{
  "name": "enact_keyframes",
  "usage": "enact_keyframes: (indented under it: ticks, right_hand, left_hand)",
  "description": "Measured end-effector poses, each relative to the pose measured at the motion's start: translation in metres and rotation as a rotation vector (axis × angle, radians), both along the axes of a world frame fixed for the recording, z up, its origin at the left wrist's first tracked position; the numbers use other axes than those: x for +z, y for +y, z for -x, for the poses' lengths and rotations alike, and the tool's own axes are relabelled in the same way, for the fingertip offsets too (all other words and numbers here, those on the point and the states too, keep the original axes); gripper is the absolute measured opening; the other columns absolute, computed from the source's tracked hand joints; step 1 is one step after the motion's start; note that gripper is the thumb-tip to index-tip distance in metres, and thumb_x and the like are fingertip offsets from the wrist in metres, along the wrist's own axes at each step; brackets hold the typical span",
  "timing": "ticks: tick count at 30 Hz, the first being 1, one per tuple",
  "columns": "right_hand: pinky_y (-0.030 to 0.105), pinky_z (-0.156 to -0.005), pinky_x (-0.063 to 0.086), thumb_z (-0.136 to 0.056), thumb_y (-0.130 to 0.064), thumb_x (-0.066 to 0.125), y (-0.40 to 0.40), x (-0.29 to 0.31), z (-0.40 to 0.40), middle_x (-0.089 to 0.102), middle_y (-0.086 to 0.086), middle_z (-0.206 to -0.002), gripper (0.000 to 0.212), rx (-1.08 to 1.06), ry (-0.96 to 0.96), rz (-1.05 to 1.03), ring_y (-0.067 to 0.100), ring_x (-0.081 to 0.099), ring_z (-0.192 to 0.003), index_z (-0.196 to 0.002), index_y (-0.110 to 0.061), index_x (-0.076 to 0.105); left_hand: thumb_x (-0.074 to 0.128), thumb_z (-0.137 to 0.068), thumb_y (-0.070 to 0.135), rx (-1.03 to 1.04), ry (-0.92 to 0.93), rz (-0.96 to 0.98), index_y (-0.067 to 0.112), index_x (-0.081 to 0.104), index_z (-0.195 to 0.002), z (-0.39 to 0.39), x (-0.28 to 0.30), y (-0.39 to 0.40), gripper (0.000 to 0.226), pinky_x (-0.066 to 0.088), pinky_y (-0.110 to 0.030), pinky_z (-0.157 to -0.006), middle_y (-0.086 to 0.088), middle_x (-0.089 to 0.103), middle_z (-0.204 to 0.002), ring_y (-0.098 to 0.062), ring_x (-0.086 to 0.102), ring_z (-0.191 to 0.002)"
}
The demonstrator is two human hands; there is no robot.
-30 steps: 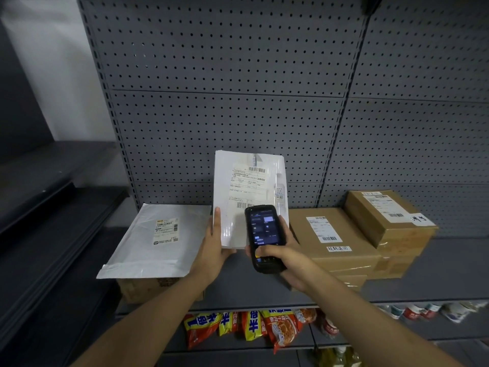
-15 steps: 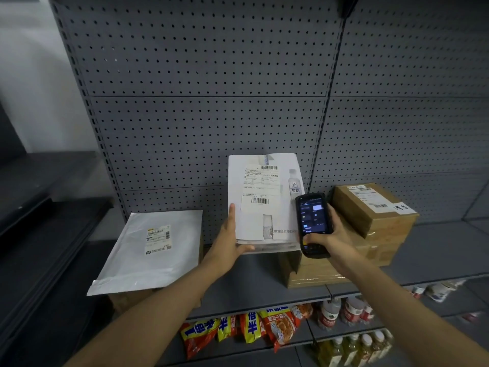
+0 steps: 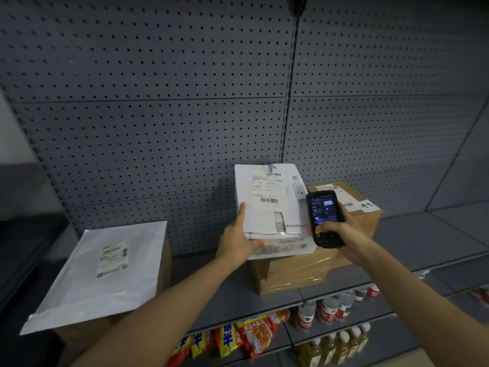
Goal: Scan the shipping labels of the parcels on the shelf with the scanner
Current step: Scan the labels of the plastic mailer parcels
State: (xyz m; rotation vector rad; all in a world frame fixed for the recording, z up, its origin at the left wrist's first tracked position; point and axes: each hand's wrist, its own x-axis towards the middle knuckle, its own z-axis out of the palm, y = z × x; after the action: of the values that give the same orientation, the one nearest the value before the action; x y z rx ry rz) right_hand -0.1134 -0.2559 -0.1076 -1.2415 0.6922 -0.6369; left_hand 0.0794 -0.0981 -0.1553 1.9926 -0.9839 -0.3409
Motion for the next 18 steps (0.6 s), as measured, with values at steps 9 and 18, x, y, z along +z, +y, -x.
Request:
enact_keyframes:
  ticks: [9,18]
  right_hand:
    - [0.043,-0.073,0.054,-0.074,0.020,0.060,-0.097,-0.007,0.009,0.062,0.012,-0.113,0.071,0.113,0.110,-0.026,0.029,0.060,-0.097,-0.131,-0.021,0.048]
    - [0.039,-0.067,0.051,-0.074,0.019,0.061,-0.119,-0.030,0.013,0.061,0.011,-0.106,0.065,0.152,0.175,-0.052,0.028,0.059,-0.094,-0.123,-0.020,0.044]
  left_hand:
    - [0.083,-0.069,0.036,0.098,0.106,-0.093,0.035,0.007,-0.151,0.027,-0.018,-0.075,0.112,0.054,-0.030,-0.086,0.001,0.060,-0.125,-0.016,0.060,-0.103]
    - [0.082,-0.068,0.042,0.133,0.078,-0.138,0.043,0.003,-0.149,0.045,-0.035,-0.093,0.113,0.050,-0.034,-0.095,0.002,0.046,-0.142,-0.018,0.049,-0.121]
